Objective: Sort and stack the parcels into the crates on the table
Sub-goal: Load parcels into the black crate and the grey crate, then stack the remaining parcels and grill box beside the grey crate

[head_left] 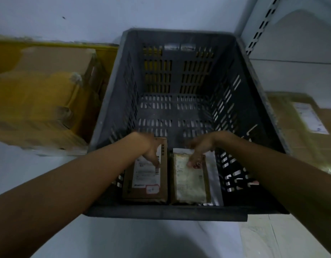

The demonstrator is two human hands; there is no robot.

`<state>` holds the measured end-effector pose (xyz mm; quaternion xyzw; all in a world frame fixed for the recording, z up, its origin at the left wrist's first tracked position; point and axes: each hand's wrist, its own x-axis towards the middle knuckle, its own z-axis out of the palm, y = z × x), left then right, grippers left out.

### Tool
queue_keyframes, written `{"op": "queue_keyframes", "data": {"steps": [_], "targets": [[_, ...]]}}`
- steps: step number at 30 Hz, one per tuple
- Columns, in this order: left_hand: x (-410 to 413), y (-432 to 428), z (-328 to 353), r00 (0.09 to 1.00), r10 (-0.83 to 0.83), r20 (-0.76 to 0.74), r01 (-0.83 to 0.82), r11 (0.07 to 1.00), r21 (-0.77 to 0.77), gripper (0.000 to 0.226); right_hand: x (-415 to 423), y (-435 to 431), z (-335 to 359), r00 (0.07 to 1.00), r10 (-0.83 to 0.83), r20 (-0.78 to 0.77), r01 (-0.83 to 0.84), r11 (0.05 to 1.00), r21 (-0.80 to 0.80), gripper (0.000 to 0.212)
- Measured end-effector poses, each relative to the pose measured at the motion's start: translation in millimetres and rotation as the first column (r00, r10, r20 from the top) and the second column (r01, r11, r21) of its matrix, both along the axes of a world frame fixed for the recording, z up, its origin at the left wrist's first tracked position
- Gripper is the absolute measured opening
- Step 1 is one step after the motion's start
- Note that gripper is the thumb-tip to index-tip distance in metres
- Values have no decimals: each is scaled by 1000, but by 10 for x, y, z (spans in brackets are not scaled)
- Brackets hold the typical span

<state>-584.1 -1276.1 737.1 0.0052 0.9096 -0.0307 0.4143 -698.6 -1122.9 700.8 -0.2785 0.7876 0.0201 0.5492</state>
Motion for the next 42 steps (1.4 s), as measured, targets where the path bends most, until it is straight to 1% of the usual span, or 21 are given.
{"op": "queue_keyframes", "data": {"steps": [1,3,4,5,7,9,13,15,17,18,21,23,26,27,30,34,36,37,39,40,42], "targets": [[-17,-39,83,997,-24,-77,25,1000,9,88,-28,-43,91,996,-82,-42,75,986,-149,95],[-66,-154,308,961,-46,-274,59,997,39,81,-92,-198,383,948,-308,-76,235,844,-483,100],[-79,-230,445,928,-37,-371,63,996,58,78,-123,-308,564,925,-361,-117,225,770,-597,100],[-82,-317,590,889,-23,-457,59,996,65,74,-149,-420,747,906,-380,-186,167,726,-667,100],[-43,-541,853,799,15,-601,30,997,64,71,-162,-643,1072,867,-401,-295,46,655,-754,100],[79,-826,1040,718,75,-692,-13,995,95,70,-120,-871,1315,844,-421,-333,-23,592,-806,98],[505,-1491,1226,600,256,-758,-106,964,242,65,120,-1396,1599,840,-438,-321,-87,474,-876,92],[724,-1790,1273,534,289,-795,-131,957,259,64,295,-1676,1663,840,-443,-312,-112,422,-900,90],[919,-2067,1259,479,385,-789,-184,923,339,64,486,-1968,1669,839,-429,-334,-142,419,-897,86],[1004,-2205,1225,448,455,-770,-215,891,401,65,585,-2109,1653,841,-409,-355,-157,443,-883,85],[1234,-2603,1049,369,593,-716,-306,805,509,80,859,-2479,1496,857,-316,-406,-149,603,-783,88],[1394,-2819,901,379,648,-661,-370,760,534,96,998,-2653,1331,901,-283,-330,-53,682,-729,95],[1645,-3037,628,411,727,-550,-438,686,581,121,1100,-2799,1082,926,-287,-245,49,736,-675,97],[1704,-3081,535,402,750,-525,-442,662,606,126,1112,-2824,1024,929,-291,-228,70,745,-663,96],[1734,-3188,418,341,790,-509,-390,612,688,134,1117,-2859,954,924,-352,-152,165,723,-671,94],[1814,-3358,385,398,772,-495,-327,624,710,137,1132,-2906,922,914,-403,-48,266,684,-679,93],[1927,-3379,270,396,795,-461,-310,588,747,133,1173,-2916,891,909,-418,6,308,660,-685,92],[1973,-3364,217,368,820,-439,-303,552,777,133,1192,-2917,879,906,-422,22,319,648,-691,90],[2007,-3339,207,268,854,-446,-294,513,807,129,1204,-2918,897,898,-438,35,332,625,-706,86],[2003,-3336,269,204,864,-460,-298,502,812,125,1200,-2920,938,889,-457,31,338,608,-718,82],[1975,-3331,508,25,869,-494,-276,481,832,113,1194,-2912,1095,853,-521,6,333,537,-775,67]]}}
